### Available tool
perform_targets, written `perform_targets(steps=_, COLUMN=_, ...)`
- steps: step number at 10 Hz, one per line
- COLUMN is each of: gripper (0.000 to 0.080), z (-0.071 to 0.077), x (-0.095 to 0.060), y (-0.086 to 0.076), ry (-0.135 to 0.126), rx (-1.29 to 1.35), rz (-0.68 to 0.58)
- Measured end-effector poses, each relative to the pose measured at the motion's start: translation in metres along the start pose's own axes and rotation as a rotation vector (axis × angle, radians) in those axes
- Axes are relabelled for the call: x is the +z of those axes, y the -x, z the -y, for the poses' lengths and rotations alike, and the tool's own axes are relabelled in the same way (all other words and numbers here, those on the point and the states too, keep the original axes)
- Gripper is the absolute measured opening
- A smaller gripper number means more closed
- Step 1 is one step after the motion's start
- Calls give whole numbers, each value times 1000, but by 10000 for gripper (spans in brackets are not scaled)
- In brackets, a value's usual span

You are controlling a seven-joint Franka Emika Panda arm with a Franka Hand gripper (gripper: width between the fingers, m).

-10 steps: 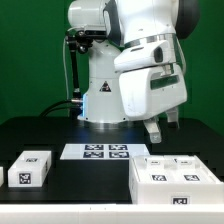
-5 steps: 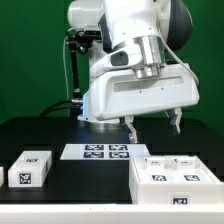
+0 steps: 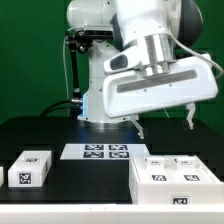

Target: Assemble cabinet

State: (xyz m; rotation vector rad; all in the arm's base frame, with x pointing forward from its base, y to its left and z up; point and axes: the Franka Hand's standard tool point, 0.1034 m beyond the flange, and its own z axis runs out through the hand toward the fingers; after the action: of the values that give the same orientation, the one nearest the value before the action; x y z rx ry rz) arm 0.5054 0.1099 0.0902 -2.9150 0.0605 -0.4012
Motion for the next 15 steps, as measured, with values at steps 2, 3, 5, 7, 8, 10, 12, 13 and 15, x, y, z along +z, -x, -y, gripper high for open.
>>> perform_targets(steps=2, gripper=649, z=-5, x=0, y=-7, ry=4, rx=-58, rz=-9)
perform_targets(steps=3, gripper=649, z=-4, x=0, y=-6, ry=4, rx=-61, rz=-13)
perform_targets(steps=5, gripper=649, z=-9, x=8, y=10, ry=12, rx=-64, rz=-38)
perform_targets(steps=7, gripper=649, z=-6, x=10, y=13, ry=22, rx=-36, rz=-166)
perform_targets(steps=8, gripper=649, z=-9, x=17, y=24, ry=24, rx=-32, rz=-180)
perform_targets(steps=10, gripper=649, z=-9, x=23, y=30, ry=22, rx=-33, rz=-115)
perform_targets(steps=12, gripper=649, z=-11, x=27, y=33, ry=25, rx=-43, rz=-113)
perform_targets(steps=13, gripper=649, z=-15, x=34, y=37, ry=45, rx=-52, rz=-98)
perform_targets(steps=15, gripper=649, z=-19, x=39, y=31, ry=84, rx=-109, rz=-118)
